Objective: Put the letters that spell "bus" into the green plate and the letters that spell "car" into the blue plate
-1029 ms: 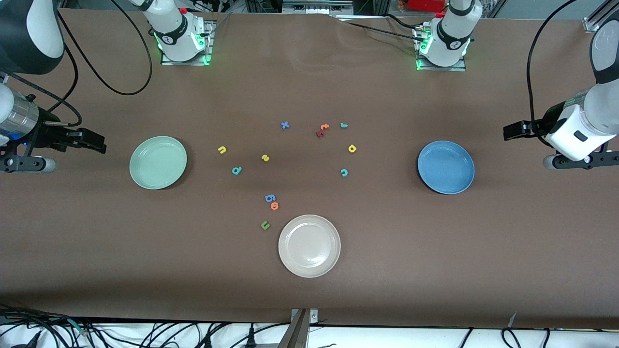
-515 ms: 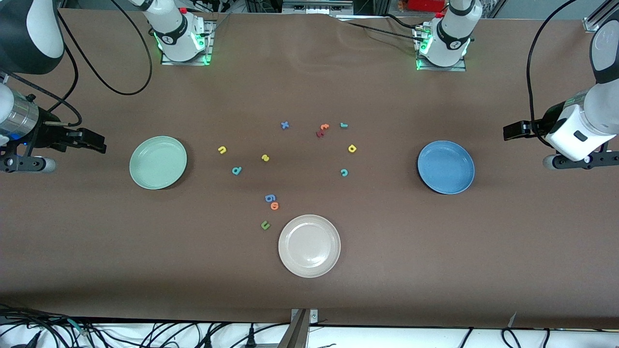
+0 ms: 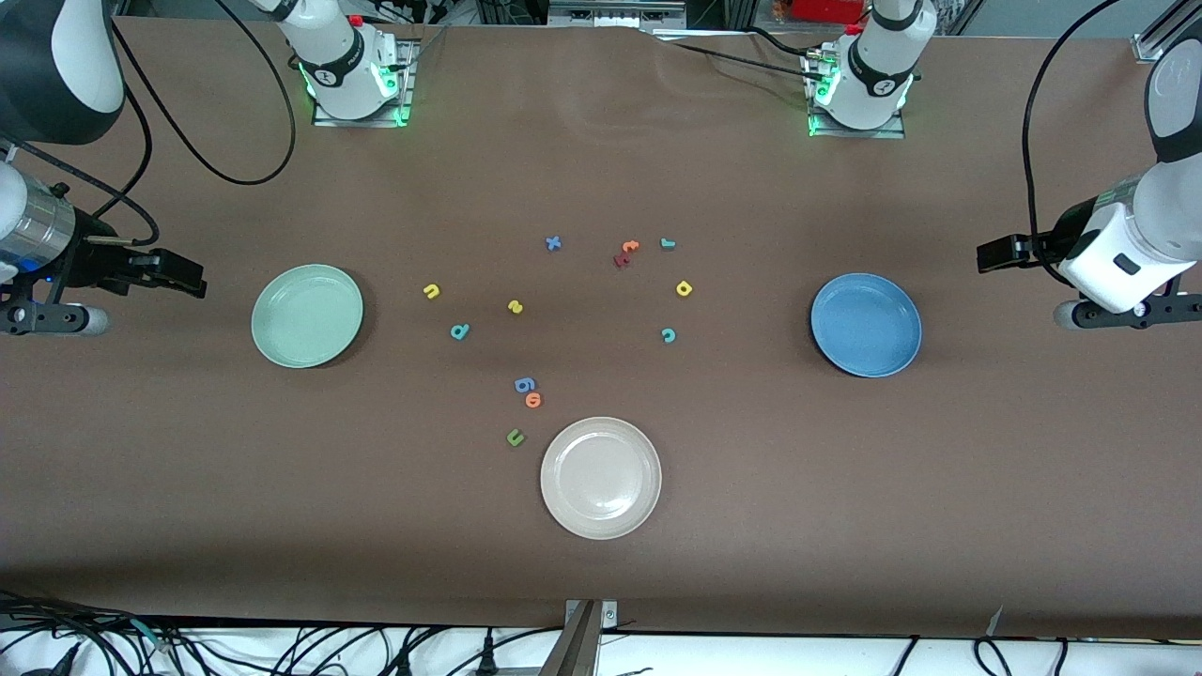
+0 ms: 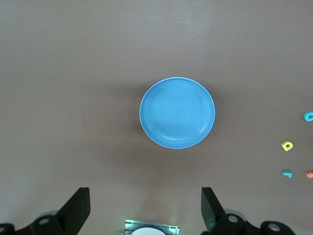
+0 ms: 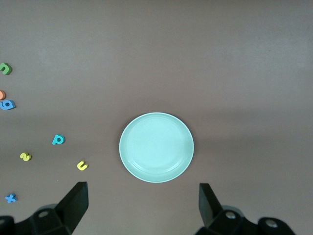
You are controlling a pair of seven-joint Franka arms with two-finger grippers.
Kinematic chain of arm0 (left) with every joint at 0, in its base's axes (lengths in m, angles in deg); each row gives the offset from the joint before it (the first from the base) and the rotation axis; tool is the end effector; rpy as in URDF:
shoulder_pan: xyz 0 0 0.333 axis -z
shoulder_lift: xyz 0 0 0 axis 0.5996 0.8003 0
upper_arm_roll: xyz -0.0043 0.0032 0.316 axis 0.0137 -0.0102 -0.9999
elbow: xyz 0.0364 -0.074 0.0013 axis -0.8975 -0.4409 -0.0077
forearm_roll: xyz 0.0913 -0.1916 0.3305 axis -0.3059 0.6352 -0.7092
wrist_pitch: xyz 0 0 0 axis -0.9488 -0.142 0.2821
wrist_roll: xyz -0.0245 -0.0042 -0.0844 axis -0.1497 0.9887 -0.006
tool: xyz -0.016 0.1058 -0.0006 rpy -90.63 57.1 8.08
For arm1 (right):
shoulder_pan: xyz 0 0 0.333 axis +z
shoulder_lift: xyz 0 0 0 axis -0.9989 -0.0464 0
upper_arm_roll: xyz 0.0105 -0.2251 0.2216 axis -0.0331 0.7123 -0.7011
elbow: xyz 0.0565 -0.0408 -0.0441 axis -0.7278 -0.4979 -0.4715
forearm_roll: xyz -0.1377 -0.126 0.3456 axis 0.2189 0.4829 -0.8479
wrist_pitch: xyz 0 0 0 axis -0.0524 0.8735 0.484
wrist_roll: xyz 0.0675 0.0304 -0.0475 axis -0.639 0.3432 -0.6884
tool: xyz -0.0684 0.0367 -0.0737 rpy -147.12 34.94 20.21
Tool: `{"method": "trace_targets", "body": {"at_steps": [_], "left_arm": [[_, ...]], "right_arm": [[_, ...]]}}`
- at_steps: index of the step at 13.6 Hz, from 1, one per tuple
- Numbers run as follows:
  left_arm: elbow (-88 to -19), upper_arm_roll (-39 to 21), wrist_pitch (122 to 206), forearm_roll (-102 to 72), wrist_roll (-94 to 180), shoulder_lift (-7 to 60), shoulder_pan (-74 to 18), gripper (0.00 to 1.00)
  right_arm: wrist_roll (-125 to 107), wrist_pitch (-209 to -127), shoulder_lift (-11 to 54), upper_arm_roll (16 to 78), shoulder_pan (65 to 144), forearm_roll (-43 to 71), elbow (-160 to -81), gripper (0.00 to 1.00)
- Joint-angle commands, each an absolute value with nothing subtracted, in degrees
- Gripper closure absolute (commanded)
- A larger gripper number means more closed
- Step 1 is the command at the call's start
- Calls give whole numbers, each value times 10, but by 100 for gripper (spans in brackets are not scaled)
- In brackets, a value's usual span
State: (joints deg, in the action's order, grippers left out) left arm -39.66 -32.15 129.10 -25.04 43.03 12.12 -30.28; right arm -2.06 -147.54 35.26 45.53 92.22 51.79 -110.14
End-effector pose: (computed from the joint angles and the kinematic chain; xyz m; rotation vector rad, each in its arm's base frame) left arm 0.5904 -0.0174 0.5403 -3.0652 -0.1308 0.3906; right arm 0.6097 0.0105 0.5385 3.1172 -0.0304 -0.1040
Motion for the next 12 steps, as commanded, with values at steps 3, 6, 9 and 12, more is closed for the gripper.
{"method": "trace_targets", "body": {"at_steps": [3,6,9,12], "left_arm": [[-377,-322,1285,-249,444,130,-303,0],[-377,-322,1285,-248,444,130,-303,0],[-377,-322,1285,-248,444,130,-303,0],[-377,-322,1285,-248,444,130,-303,0]], "right_arm": [[-16,-1468,350,449,919,519,-1091,0],[-17,-1468,350,449,922,519,-1091,0],[10,-1467,351,446,923,521,-1093,0],[14,-1467,350,446,935,521,-1094,0]]}}
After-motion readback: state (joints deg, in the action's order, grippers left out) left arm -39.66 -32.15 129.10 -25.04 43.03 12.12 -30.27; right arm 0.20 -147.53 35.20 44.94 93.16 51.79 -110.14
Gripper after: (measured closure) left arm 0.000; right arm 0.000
